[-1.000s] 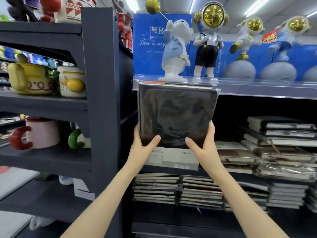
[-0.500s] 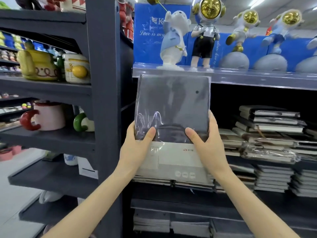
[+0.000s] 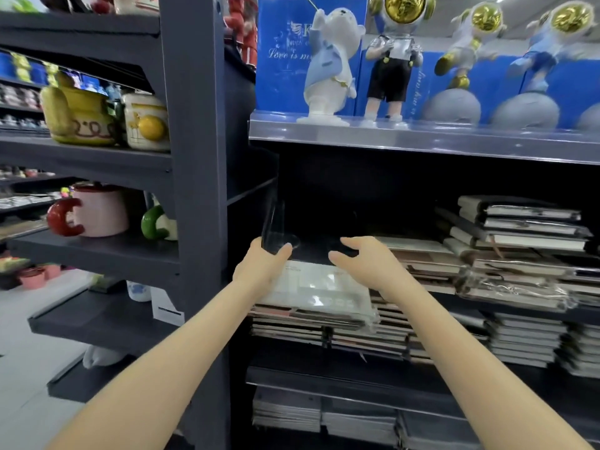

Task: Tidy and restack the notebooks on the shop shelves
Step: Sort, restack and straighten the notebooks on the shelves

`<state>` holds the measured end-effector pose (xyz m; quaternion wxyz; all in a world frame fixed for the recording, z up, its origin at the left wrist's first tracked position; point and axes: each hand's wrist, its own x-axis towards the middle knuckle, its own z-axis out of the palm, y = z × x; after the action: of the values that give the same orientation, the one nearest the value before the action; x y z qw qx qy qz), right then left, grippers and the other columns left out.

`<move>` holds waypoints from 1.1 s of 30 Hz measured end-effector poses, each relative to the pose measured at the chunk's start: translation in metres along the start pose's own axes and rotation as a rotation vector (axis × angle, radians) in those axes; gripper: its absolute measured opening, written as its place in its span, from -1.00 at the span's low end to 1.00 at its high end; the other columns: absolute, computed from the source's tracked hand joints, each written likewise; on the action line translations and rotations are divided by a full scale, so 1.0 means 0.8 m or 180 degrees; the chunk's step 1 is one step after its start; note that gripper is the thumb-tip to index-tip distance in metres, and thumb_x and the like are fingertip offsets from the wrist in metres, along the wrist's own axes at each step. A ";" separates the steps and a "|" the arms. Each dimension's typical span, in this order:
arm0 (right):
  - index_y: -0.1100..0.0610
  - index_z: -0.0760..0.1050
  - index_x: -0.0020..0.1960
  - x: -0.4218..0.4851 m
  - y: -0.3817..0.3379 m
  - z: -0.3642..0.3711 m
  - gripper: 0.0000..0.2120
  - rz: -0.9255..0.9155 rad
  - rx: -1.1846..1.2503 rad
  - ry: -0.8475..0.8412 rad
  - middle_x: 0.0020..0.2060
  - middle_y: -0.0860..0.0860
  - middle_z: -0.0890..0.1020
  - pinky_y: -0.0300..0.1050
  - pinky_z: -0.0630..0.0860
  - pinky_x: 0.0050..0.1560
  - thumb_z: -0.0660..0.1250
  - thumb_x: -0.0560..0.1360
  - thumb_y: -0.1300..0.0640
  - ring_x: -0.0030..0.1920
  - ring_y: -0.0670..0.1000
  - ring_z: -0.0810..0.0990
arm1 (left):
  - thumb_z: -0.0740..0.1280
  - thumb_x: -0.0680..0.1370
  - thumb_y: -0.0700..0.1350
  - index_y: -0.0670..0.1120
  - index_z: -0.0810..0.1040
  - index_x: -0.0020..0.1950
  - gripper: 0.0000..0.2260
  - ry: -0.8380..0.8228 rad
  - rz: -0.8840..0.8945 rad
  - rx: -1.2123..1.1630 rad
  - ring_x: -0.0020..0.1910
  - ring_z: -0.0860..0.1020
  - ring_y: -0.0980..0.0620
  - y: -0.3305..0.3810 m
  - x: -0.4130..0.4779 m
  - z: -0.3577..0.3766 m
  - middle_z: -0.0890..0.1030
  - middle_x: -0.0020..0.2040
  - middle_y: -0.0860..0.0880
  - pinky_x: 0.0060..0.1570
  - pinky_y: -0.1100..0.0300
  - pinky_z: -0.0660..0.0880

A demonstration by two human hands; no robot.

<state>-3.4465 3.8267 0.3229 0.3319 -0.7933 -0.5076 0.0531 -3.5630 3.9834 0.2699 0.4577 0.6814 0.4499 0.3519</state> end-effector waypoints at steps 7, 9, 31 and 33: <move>-0.17 0.12 0.51 -0.041 0.028 0.020 -0.27 -0.1242 -0.1997 -0.0267 0.50 -0.01 0.21 0.05 0.02 0.47 0.26 0.43 -0.33 0.49 0.06 0.15 | 0.25 0.56 0.17 -0.20 0.10 0.53 -0.29 -0.0252 -0.0623 0.0561 0.29 0.40 -0.19 0.035 0.017 0.001 0.34 0.42 -0.21 0.18 0.04 0.37; -0.16 0.05 0.53 -0.032 0.034 0.026 -0.31 -0.1428 -0.2236 -0.0087 0.49 0.01 0.23 0.04 0.08 0.45 0.21 0.49 -0.28 0.48 0.10 0.18 | 0.22 0.58 0.16 -0.22 0.26 0.47 -0.39 -0.0488 -0.0687 0.0792 0.22 0.46 -0.17 0.049 0.014 -0.006 0.43 0.35 -0.22 0.18 0.08 0.41; -0.10 0.11 0.52 0.050 0.044 0.034 -0.42 -0.1662 -0.2248 -0.0136 0.27 -0.02 0.47 -0.06 0.47 0.11 0.17 0.56 -0.19 0.22 0.04 0.46 | 0.34 0.50 0.11 0.04 0.38 0.43 -0.49 -0.0434 0.2973 0.2834 0.26 0.43 -0.01 -0.002 0.001 -0.030 0.45 0.33 -0.02 0.20 0.18 0.33; -0.11 0.13 0.51 0.071 0.043 0.038 -0.42 -0.1521 -0.2257 -0.0175 0.29 0.02 0.48 0.02 0.47 0.17 0.20 0.55 -0.17 0.26 0.08 0.47 | 0.33 0.50 0.12 0.09 0.34 0.45 -0.48 -0.0547 0.2733 0.2881 0.29 0.39 0.03 0.005 0.020 -0.025 0.40 0.37 0.04 0.24 0.21 0.30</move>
<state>-3.4053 3.8794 0.2937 0.0279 -0.7167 -0.6726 -0.1819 -3.5740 4.0036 0.2814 -0.0236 0.9534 0.2021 0.2230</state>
